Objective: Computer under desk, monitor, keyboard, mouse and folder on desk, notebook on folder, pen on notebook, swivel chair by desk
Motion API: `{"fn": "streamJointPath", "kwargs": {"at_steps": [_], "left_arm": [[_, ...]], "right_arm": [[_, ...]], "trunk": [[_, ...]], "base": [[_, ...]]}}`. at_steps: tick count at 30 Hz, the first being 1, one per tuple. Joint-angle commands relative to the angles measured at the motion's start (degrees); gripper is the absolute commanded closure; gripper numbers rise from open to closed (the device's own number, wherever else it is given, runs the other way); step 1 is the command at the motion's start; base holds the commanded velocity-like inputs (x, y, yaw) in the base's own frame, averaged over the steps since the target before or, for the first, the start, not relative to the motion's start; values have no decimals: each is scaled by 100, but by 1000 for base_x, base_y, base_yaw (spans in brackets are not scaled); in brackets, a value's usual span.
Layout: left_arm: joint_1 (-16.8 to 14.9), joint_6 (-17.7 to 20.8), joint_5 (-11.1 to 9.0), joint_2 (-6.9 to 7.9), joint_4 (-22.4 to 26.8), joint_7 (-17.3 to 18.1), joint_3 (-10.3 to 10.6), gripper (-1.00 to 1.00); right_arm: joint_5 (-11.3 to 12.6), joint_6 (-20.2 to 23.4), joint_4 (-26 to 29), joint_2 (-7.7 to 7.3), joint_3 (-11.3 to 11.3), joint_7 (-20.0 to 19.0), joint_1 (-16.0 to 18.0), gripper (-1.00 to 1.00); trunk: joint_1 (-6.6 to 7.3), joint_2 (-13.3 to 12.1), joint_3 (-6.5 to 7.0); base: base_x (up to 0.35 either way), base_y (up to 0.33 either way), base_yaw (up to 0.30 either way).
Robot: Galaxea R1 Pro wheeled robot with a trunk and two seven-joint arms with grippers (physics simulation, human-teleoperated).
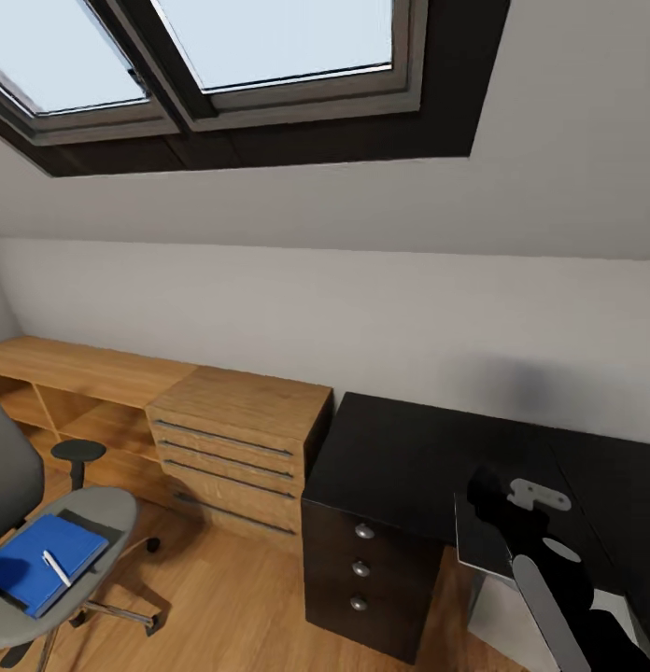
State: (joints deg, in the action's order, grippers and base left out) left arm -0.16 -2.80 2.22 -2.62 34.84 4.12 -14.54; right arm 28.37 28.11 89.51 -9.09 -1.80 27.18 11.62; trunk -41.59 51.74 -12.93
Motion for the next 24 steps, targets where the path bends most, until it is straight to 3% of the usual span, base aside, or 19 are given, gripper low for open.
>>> {"fn": "streamJointPath", "kwargs": {"at_steps": [1, 24], "left_arm": [[-2, -10, 24, -7, 5, 42, -43, -100], [-2, -17, 24, 7, 5, 36, -49, -100]], "right_arm": [[72, 0, 4, -6, -2, 69, 7, 100], [64, 0, -219, -23, 156, 39, 7, 100]], "trunk": [[-1, 6, -7], [-1, 6, -7]], "base": [[-4, -4, -272], [0, 0, -286]]}}
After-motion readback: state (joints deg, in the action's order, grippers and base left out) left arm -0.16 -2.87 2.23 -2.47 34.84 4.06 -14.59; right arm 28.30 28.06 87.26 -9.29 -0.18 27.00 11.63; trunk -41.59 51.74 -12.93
